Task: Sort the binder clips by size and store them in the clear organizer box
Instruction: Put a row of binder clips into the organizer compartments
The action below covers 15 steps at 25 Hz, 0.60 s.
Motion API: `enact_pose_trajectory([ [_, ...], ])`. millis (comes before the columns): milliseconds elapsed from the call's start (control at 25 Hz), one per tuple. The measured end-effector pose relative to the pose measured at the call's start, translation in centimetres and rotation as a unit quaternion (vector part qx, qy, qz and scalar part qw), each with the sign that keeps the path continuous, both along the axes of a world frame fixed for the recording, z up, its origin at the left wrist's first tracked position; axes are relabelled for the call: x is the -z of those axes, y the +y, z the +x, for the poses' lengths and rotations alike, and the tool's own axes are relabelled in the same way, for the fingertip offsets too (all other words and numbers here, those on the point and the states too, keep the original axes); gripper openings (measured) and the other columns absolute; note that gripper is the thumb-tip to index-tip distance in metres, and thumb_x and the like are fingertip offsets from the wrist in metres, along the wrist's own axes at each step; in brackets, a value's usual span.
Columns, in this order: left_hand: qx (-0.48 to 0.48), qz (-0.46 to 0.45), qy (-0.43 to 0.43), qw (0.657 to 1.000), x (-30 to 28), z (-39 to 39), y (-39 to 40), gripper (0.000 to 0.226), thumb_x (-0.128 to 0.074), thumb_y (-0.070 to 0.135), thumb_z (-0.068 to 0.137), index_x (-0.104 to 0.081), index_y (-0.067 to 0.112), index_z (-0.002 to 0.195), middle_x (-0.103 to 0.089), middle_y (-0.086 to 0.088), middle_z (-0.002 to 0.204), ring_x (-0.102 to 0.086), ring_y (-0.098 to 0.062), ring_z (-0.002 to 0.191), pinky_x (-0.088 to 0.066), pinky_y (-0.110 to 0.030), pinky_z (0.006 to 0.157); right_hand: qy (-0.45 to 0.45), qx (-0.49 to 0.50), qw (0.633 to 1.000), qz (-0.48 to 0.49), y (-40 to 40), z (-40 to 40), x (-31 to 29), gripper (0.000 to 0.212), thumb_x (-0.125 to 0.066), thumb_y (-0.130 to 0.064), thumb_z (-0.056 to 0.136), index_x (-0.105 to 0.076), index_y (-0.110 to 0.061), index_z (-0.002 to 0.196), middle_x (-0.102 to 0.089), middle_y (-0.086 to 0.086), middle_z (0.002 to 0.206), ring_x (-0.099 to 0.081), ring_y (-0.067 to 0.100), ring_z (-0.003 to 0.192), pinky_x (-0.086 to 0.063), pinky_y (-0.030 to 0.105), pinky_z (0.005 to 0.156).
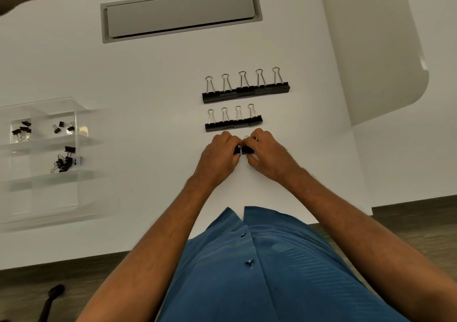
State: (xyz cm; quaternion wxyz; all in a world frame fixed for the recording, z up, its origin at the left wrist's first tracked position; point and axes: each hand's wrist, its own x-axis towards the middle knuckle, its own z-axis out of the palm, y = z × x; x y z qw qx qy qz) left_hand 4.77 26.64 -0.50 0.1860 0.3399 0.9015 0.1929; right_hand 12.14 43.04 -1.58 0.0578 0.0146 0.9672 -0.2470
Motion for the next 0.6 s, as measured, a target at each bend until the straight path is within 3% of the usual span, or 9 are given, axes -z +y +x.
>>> enact_pose_trajectory([
  [200, 0.035, -0.034, 0.004, 0.999, 0.8, 0.3, -0.1, 0.025, -0.063, 0.024, 0.095, -0.062, 0.014, 0.118, -0.058, -0.007, 0.112, -0.052, -0.021, 0.097, -0.050, -0.034, 0.076, -0.016, 0.013, 1.000, 0.008, 0.2, 0.2, 0.5, 0.017, -0.068, -0.009, 0.091, -0.066, -0.008, 0.108, -0.058, 0.013, 0.102, -0.055, 0.027, 0.089, -0.052, 0.036, 0.065],
  [400, 0.039, -0.012, 0.006, 0.999, 1.0, 0.3, -0.3, 0.016, -0.063, 0.011, 0.094, -0.066, 0.008, 0.110, -0.059, -0.012, 0.107, -0.053, -0.026, 0.096, -0.047, -0.033, 0.074, -0.064, 0.021, 0.997, 0.024, -0.2, 0.2, 0.1, 0.020, -0.066, -0.006, 0.091, -0.065, -0.010, 0.110, -0.055, 0.011, 0.105, -0.052, 0.025, 0.091, -0.051, 0.037, 0.069],
  [600, -0.019, 0.030, -0.049, 0.998, 0.1, 0.2, -2.0, 0.021, -0.065, 0.014, 0.094, -0.064, 0.012, 0.115, -0.056, -0.005, 0.112, -0.053, -0.016, 0.096, -0.047, -0.026, 0.083, -0.087, 0.079, 0.992, -0.047, -0.7, 0.4, -1.1, 0.022, -0.070, -0.013, 0.090, -0.064, -0.017, 0.111, -0.052, 0.003, 0.107, -0.054, 0.017, 0.089, -0.051, 0.028, 0.078],
])
